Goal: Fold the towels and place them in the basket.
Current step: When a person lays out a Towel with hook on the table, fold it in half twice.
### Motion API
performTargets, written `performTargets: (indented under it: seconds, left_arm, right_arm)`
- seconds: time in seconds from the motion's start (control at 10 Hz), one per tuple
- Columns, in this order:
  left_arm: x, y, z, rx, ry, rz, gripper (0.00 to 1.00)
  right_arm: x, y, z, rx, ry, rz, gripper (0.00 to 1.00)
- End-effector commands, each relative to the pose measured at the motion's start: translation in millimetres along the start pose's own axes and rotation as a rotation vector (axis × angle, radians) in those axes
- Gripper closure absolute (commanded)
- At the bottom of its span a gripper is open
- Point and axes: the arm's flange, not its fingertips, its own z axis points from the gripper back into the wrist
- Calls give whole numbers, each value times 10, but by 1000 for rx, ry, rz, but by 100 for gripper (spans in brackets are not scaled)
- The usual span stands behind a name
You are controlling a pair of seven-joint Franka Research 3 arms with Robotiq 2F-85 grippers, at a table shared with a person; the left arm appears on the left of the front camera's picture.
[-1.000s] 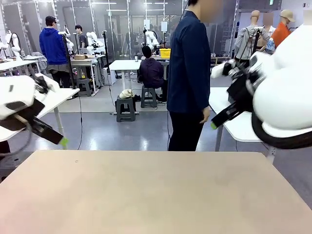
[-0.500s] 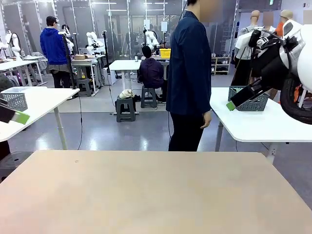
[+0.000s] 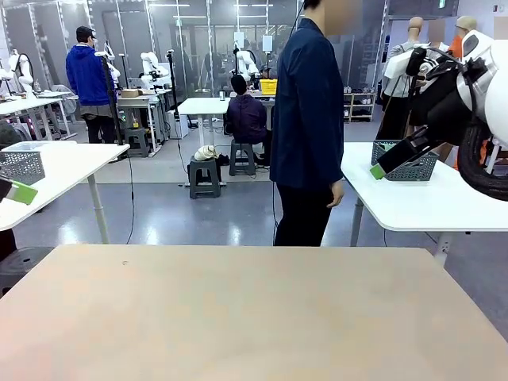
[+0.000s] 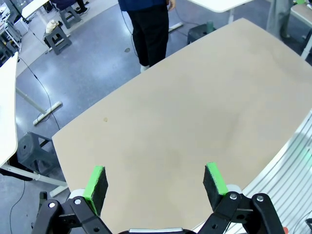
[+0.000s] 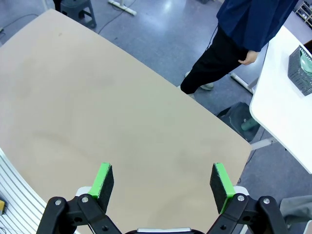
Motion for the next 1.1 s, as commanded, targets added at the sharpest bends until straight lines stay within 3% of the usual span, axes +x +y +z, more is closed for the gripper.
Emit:
performTargets:
  seconds: [0.0, 0.2, 0.4, 0.7, 1.0]
  left_arm:
    - [32, 15, -30, 1, -14, 0, 0]
    - [75, 80, 94, -46, 4, 37, 0]
    - [347, 299, 526, -52, -6, 65, 0]
    - [653, 402, 1104, -65, -19, 73, 0]
    - [878, 142, 1664, -75, -11, 65, 0]
  right_arm:
    - [-1, -1, 1, 3, -3, -7, 0]
    - [80, -10, 83, 12, 10, -1, 0]
    - [338, -133, 421, 25, 11, -33, 0]
    - [752, -136, 1148, 33, -9, -42, 0]
    - [1051, 55, 2083, 17, -40, -43, 0]
